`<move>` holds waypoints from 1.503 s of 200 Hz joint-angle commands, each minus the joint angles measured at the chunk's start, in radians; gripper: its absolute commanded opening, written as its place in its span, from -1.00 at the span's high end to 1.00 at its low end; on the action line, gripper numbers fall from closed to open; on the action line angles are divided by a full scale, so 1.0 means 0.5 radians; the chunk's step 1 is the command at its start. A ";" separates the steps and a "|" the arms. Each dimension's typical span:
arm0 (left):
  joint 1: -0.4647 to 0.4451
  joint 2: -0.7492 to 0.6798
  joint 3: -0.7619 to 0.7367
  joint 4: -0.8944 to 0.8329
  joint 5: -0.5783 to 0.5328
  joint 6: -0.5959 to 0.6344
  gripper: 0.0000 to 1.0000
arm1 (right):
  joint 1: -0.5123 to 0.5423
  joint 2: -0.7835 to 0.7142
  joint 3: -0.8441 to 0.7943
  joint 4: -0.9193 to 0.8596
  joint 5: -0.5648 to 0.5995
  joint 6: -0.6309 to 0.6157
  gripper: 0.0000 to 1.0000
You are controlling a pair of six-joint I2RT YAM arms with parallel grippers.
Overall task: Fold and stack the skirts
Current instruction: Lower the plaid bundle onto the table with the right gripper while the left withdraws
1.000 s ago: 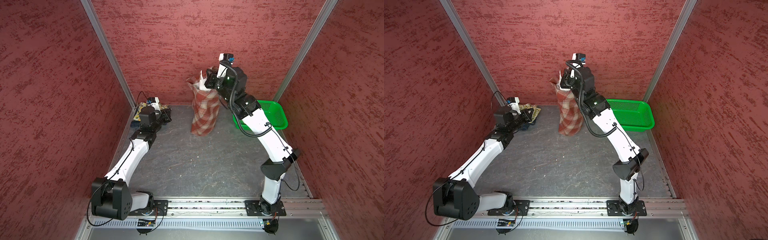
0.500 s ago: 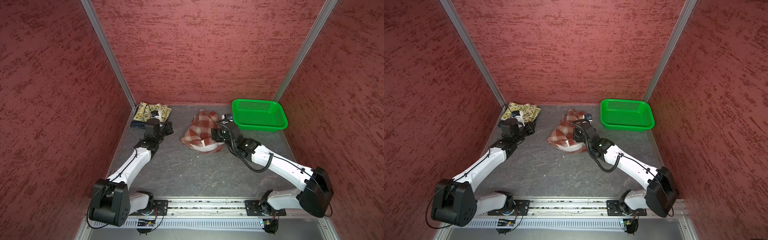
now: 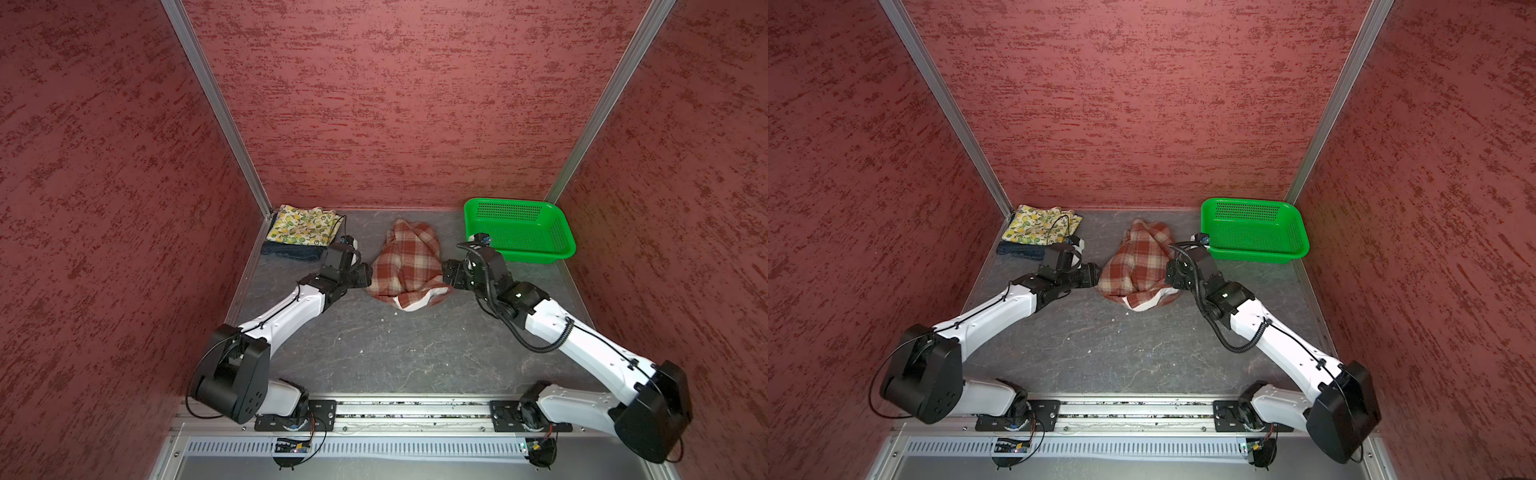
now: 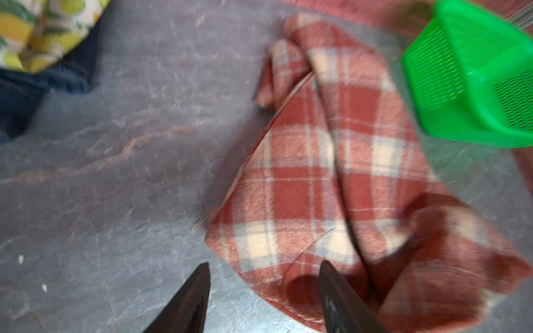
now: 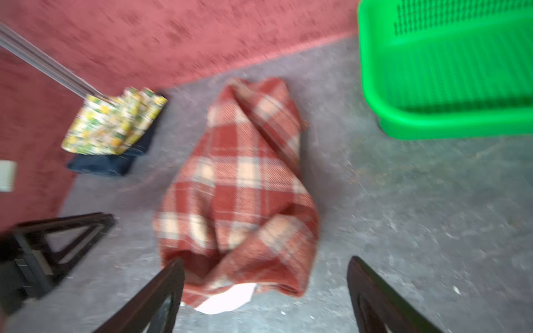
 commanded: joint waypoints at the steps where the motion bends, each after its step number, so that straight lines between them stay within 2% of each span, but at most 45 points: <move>1: 0.041 0.052 0.026 -0.185 0.017 -0.090 -0.24 | -0.006 0.025 -0.070 -0.066 -0.141 -0.064 -0.78; 39: 0.211 0.068 -0.125 -0.094 0.247 -0.242 -0.24 | -0.029 0.015 -0.176 0.008 -0.227 -0.062 -0.77; 81: 0.272 0.215 -0.109 -0.055 0.443 -0.299 -0.26 | -0.055 0.109 -0.157 -0.043 -0.231 -0.061 -0.68; 147: 0.298 0.275 -0.091 -0.013 0.511 -0.311 -0.27 | -0.072 0.109 -0.220 0.017 -0.296 -0.065 -0.37; 188: 0.307 0.286 -0.099 0.009 0.529 -0.315 -0.27 | -0.071 0.056 -0.299 0.051 -0.289 -0.116 -0.30; 250: 0.310 0.271 -0.096 0.013 0.539 -0.324 -0.27 | -0.078 0.212 -0.281 0.220 -0.223 -0.143 -0.23; 300: 0.310 0.241 -0.086 -0.004 0.540 -0.312 -0.27 | -0.130 0.413 -0.204 0.403 -0.024 -0.064 0.14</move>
